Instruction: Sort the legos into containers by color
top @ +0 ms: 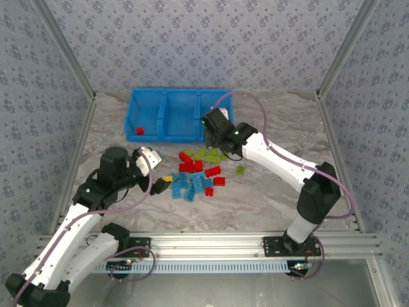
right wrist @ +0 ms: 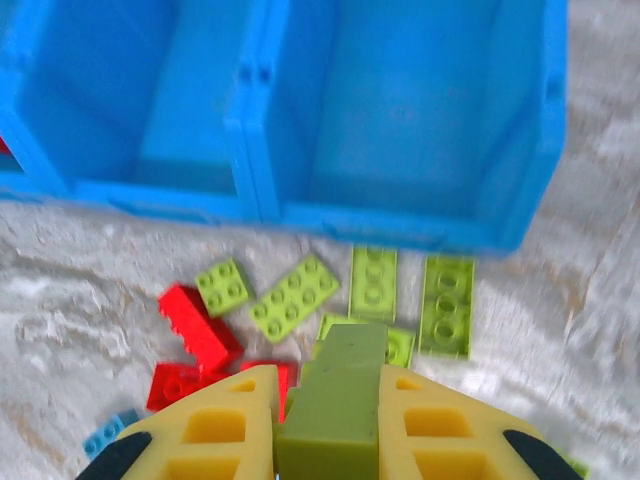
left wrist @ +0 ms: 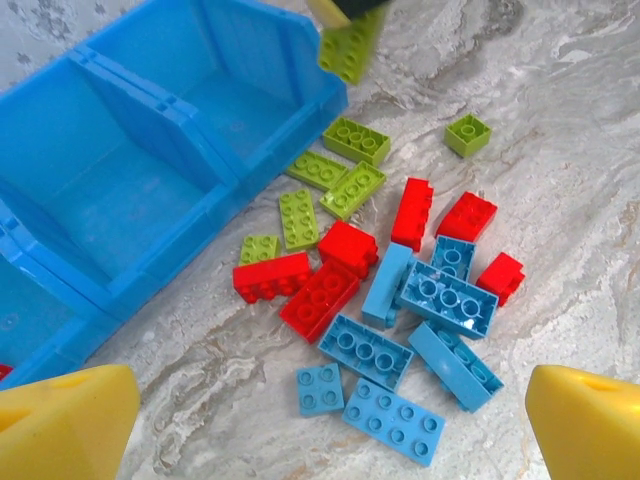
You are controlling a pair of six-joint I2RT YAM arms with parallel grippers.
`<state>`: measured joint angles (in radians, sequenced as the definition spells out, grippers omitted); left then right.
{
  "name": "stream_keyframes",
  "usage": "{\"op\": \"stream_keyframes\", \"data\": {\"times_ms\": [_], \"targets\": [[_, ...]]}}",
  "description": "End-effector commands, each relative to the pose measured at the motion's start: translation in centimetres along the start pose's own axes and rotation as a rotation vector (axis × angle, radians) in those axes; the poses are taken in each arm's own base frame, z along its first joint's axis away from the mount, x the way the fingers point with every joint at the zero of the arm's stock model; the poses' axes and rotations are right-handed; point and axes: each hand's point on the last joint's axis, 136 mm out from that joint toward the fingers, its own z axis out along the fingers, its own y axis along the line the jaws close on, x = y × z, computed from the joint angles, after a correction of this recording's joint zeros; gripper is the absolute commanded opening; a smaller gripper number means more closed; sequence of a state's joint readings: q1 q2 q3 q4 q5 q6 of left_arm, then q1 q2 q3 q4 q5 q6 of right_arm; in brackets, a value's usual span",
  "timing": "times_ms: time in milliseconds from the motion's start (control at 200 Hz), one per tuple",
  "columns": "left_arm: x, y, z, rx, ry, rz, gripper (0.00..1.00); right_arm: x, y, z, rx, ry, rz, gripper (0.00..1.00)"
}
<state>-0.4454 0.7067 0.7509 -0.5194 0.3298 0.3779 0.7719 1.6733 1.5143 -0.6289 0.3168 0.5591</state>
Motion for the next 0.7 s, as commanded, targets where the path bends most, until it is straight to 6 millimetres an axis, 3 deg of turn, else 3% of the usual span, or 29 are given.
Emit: {"op": "stream_keyframes", "data": {"times_ms": [0,225,375,540,695], "targets": [[-0.8,-0.1,0.1,0.007,-0.05,0.034,0.99,-3.4,-1.4,2.3,0.054,-0.031,-0.077,0.1],[0.0,0.1,0.7,0.004,-0.016,0.026,0.99,-6.7,-2.3,10.3,0.063,0.027,-0.027,0.11],[0.2,0.4,0.9,-0.015,-0.014,0.028,0.99,-8.2,-2.8,13.2,0.04,0.023,-0.009,0.17],[0.3,0.4,1.0,-0.016,-0.008,0.027,0.99,-8.6,-2.4,12.9,-0.03,0.042,0.013,0.32],[0.4,0.5,1.1,-0.02,-0.003,0.025,0.99,-9.2,-1.9,10.4,-0.048,0.032,0.005,0.39]]}}
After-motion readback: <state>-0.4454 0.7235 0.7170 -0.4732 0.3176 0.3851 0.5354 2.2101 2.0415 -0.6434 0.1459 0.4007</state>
